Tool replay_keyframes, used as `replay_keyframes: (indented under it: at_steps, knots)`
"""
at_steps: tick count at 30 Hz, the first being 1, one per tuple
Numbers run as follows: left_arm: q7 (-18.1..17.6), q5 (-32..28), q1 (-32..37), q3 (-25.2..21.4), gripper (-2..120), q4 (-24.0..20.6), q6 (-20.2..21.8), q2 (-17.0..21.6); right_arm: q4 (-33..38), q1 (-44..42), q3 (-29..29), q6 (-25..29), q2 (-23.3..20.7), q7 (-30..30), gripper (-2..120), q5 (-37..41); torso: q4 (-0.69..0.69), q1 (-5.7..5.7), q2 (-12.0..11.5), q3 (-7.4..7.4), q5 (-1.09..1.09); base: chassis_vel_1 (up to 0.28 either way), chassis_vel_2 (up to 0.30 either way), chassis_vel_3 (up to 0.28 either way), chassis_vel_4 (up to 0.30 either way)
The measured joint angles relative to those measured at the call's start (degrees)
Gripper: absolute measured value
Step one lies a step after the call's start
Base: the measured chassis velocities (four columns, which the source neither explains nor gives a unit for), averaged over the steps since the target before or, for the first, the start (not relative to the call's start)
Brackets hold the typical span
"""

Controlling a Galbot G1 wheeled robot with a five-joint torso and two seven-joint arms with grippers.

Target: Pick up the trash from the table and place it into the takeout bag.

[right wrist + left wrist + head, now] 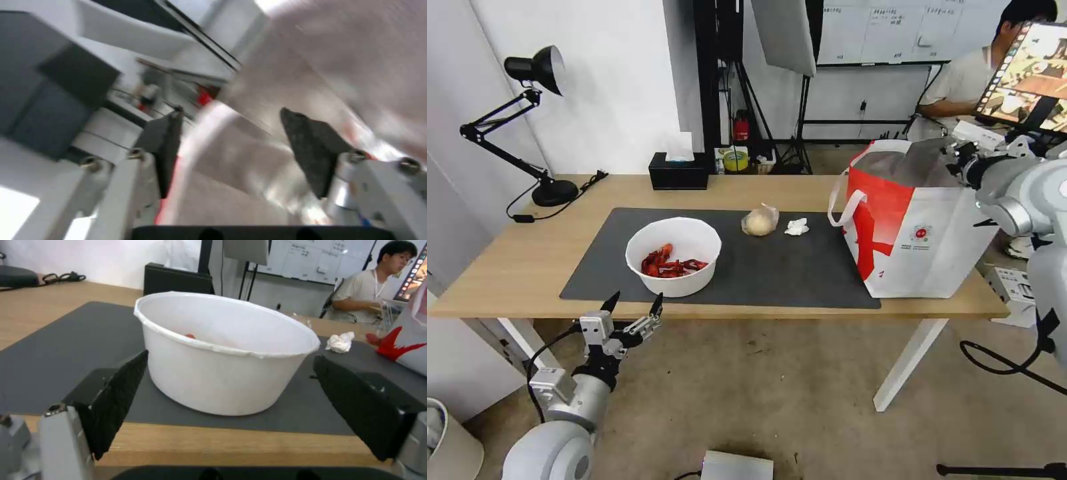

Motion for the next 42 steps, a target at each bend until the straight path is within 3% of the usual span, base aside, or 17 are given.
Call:
replay_keyframes:
  at_steps: [3, 7, 9, 13, 19, 21, 25, 33, 42]
  knots:
    - [-0.1, -0.1, 0.1, -0.2, 100, 0.0, 0.0, 0.1, 4.3, -5.0, -0.3, 3.0, -1.5, -13.5, 77, -11.6, -0.01, 0.00, 0.0, 0.00, 0.01, 0.000, 0.000, 0.000, 0.000]
    - [-0.1, -0.1, 0.1, -0.4, 100, 0.1, 0.0, 0.2, 6.6, -7.6, -0.5, 5.2, -2.1, -18.1, 85, -16.0, 0.00, -0.01, 0.0, 0.00, -0.01, 0.000, 0.000, 0.000, 0.000]
    - [-0.1, -0.2, 0.1, -0.6, 100, 0.2, 0.0, 0.3, 9.1, -11.7, -0.7, 7.9, -2.8, -23.3, 96, -21.1, 0.00, -0.01, 0.0, 0.00, 0.01, 0.000, 0.000, 0.000, 0.000]
    - [-0.2, -0.3, 0.1, -0.9, 100, 0.4, -0.1, 0.3, 12.9, -17.3, -0.9, 10.2, -3.2, -28.0, 100, -29.6, -0.01, -0.01, 0.0, 0.00, 0.00, 0.000, 0.000, 0.000, 0.000]
    - [-0.3, -0.3, 0.2, -1.3, 100, 0.8, -0.2, 0.3, 17.3, -22.6, -1.0, 10.8, -2.3, -29.0, 100, -35.8, 0.01, -0.01, 0.0, -0.01, -0.02, 0.000, 0.000, 0.000, 0.000]
    - [-0.4, 0.1, 0.1, -1.4, 100, 1.5, -1.2, 0.3, 19.8, -29.2, -1.1, 12.8, -0.3, -30.0, 100, -42.7, 0.00, -0.01, 0.0, -0.01, -0.01, 0.000, 0.000, 0.000, 0.000]
    - [-0.4, 1.3, 0.1, -2.0, 100, 2.8, -2.3, 0.1, 21.2, -36.2, -2.5, 15.3, 2.3, -31.3, 100, -48.7, -0.01, -0.02, 0.0, 0.00, 0.00, 0.000, 0.000, 0.000, 0.000]
    - [-0.2, 4.0, -0.2, -2.3, 100, 5.2, -4.2, -0.2, 18.5, -42.3, -4.7, 20.9, 7.7, -34.5, 100, -63.0, 0.01, -0.01, 0.0, 0.00, 0.00, 0.000, 0.000, 0.000, 0.000]
    - [0.9, 5.8, 0.0, -2.0, 100, 6.1, -5.4, -0.8, 15.1, -48.1, -3.4, 26.2, 13.1, -35.5, 100, -78.2, 0.00, -0.01, 0.0, 0.00, 0.00, 0.000, 0.000, 0.000, 0.000]
